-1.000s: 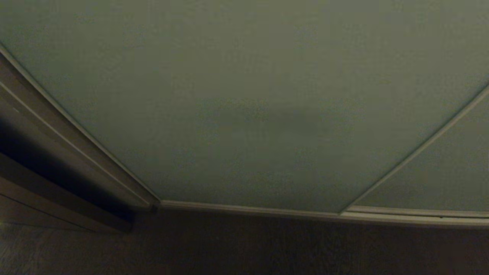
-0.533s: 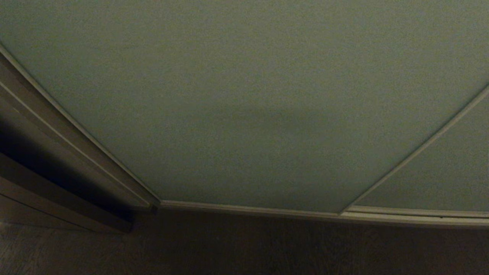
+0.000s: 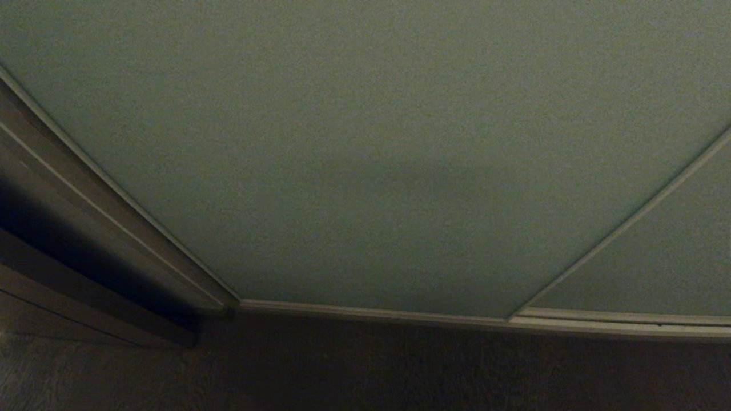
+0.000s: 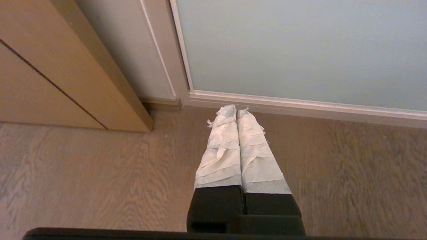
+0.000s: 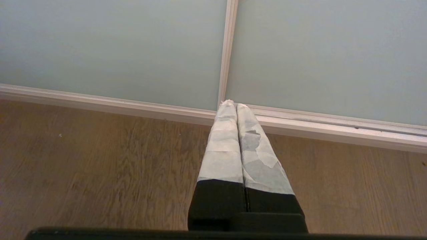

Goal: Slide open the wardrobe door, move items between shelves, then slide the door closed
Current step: Open the door

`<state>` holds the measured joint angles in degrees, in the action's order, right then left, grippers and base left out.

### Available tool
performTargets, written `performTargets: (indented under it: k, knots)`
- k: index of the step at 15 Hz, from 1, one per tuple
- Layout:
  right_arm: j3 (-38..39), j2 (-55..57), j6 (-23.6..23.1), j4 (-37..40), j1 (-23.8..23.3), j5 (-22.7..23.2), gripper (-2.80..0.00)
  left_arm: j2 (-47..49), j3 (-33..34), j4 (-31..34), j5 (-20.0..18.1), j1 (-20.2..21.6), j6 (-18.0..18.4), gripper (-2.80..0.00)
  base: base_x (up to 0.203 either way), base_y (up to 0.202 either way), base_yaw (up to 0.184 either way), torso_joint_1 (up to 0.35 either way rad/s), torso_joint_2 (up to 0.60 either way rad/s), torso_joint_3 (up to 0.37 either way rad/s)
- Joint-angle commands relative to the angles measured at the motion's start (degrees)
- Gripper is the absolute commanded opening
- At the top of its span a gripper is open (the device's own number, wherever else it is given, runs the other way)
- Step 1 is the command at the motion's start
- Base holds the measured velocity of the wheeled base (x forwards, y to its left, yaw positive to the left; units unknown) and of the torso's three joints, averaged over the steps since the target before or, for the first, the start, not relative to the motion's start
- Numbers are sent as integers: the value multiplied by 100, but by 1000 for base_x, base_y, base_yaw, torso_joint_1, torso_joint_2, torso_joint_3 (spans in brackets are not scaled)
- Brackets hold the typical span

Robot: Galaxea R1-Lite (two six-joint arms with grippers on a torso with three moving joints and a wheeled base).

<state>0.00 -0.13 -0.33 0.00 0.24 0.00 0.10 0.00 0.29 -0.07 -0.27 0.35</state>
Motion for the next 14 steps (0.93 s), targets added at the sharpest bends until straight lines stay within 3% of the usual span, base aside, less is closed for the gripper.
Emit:
performTargets:
  k: [1,14]
  knots:
    - [9,5,-2,0,2,0,-280,8,0,-3,7,0,-27,-280,0,0,0,0,0,0]
    - [9,5,-2,-8,2,0,-280,8,-8,0,23,8,41,-280,0,0,0,0,0,0]
